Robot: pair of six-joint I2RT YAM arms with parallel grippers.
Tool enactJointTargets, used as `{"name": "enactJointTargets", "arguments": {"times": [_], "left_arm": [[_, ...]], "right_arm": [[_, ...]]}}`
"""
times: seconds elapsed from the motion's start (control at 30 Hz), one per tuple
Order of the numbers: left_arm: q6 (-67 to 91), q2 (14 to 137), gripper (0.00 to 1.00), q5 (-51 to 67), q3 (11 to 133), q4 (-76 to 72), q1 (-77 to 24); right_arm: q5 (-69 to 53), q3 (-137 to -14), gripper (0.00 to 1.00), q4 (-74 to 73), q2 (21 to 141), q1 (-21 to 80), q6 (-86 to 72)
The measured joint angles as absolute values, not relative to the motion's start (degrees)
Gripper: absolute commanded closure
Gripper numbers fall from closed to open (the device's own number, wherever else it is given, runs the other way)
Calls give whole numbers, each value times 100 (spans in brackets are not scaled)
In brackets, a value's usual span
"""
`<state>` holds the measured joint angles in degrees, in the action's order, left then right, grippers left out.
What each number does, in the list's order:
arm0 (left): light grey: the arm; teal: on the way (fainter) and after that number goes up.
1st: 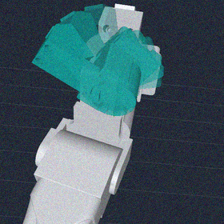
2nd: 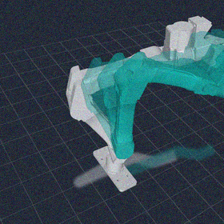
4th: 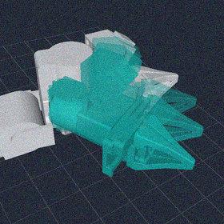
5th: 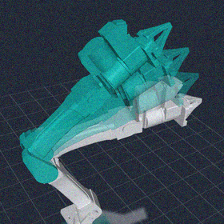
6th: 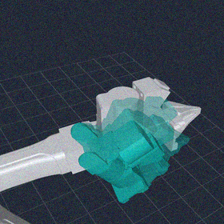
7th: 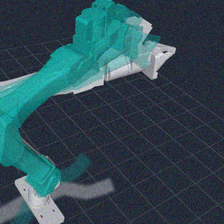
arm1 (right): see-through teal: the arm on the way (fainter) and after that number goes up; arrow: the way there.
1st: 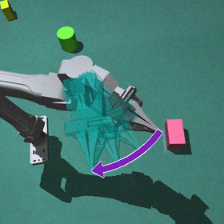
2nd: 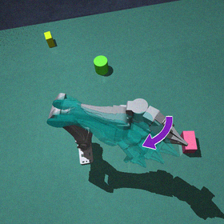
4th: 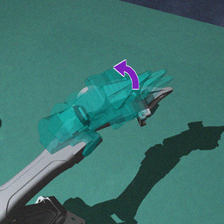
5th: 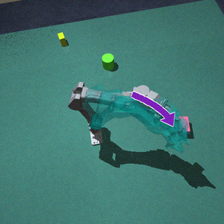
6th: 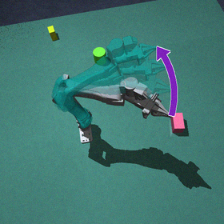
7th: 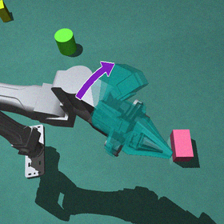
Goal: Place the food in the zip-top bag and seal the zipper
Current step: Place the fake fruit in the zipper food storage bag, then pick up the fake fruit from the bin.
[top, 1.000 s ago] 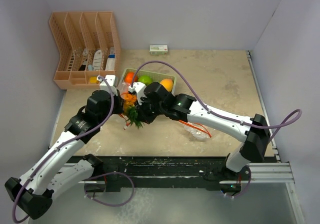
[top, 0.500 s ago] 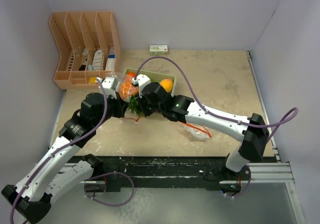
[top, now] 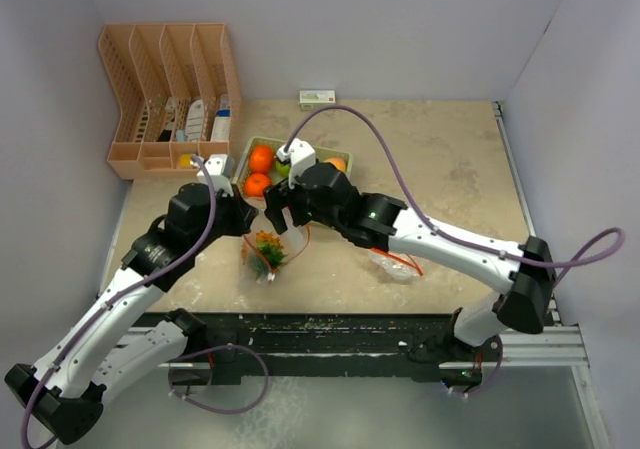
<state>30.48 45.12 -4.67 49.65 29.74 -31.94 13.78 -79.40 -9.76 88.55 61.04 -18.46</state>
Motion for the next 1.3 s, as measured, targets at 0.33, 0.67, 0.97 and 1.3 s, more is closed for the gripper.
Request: {"name": "enactJointTargets", "arguments": {"times": [0.33, 0.67, 0.97, 1.3], "left_arm": [[3240, 4639, 100, -947, 5223, 3155, -3194], [3328, 4320, 100, -963, 5227, 3216, -3194], [3343, 4049, 100, -1022, 5229, 3465, -3194], [3341, 4233, 100, -2169, 5520, 4508, -3212]], "right_arm": [[1470, -7612, 19, -1503, 7459, 6145, -2309], [1463, -7065, 33, -1597, 8215, 6108, -2794], [1376, -7325, 100, -1269, 8678, 6031, -2672], [1096, -8831, 100, -1809, 8510, 6049, -2377]]}}
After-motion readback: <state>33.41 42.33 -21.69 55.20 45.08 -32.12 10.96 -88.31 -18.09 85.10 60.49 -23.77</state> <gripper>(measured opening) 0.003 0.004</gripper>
